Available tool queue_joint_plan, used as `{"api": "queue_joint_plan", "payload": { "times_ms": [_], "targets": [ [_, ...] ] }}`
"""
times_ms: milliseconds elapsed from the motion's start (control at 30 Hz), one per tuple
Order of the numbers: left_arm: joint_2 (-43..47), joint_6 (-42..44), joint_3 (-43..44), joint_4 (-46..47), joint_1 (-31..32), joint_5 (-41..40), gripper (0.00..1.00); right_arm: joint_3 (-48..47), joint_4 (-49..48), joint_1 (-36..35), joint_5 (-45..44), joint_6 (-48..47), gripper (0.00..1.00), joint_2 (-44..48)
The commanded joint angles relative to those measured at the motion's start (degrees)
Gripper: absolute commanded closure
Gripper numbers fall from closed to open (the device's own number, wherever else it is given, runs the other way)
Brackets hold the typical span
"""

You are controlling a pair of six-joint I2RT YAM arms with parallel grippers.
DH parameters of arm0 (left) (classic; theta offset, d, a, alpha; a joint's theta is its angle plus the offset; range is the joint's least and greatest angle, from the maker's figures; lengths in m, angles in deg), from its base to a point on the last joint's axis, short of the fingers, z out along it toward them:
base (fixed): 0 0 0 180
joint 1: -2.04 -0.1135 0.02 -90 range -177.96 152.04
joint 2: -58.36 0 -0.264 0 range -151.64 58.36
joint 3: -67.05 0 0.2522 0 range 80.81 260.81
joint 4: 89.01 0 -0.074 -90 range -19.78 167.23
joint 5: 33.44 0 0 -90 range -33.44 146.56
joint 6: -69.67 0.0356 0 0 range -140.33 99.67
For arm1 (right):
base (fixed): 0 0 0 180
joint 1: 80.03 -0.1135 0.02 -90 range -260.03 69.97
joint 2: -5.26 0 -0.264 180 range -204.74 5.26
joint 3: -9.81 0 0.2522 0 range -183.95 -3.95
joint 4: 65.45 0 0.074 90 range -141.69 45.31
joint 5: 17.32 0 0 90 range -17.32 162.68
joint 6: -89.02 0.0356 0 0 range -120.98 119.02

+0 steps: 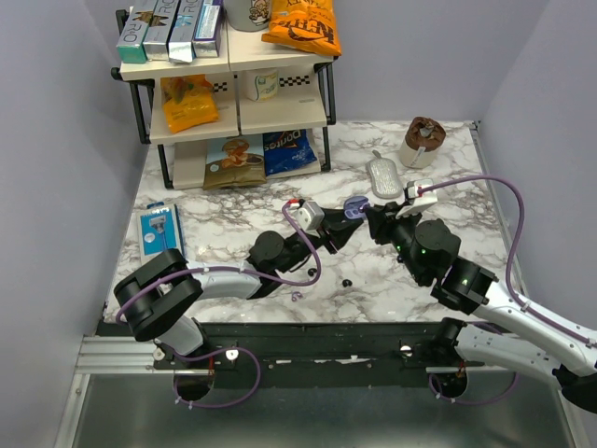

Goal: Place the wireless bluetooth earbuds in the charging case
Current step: Place the earbud in the charging case.

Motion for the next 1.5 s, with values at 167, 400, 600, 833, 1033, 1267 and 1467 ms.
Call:
{"api": "queue_joint_plan", "payload": {
  "times_ms": [167, 400, 600, 833, 1033, 1267, 1467],
  "targets": [
    [-0.74, -0.57, 0.99, 4.04, 0.15, -0.48, 1.00, -0.66, 1.08, -0.47, -1.97, -0.21, 0.65, 0.73],
    [-1.18, -0.66, 1.08, 4.39, 0.15, 0.40, 1.00, -0.83, 1.08, -0.38, -0.83, -1.01, 0.65, 1.35],
    [-1.18, -0.74, 0.73, 4.74, 0.15, 1.54, 1.00, -1.09, 0.82, -0.38, 0.75, -3.20, 0.59, 1.96],
    [-1.18, -0.48, -0.24, 6.76, 0.15, 1.89, 1.00, -1.71, 1.26, -0.38, -0.56, -4.17, 0.53, 3.37],
    [-0.91, -0.56, -1.47, 8.61, 0.06, 2.77, 1.00, -2.94, 1.96, -0.47, -3.64, -4.78, 0.54, 4.34],
    [-0.39, -0.92, -2.79, 10.46, -0.11, 3.91, 1.00, -5.14, 5.57, -0.29, -3.81, -4.70, 0.58, 1.53],
    [0.14, -0.83, -3.32, 10.99, -0.11, 4.09, 1.00, -5.67, 7.23, -0.29, -2.24, -3.91, 0.59, -0.67]
  ]
}}
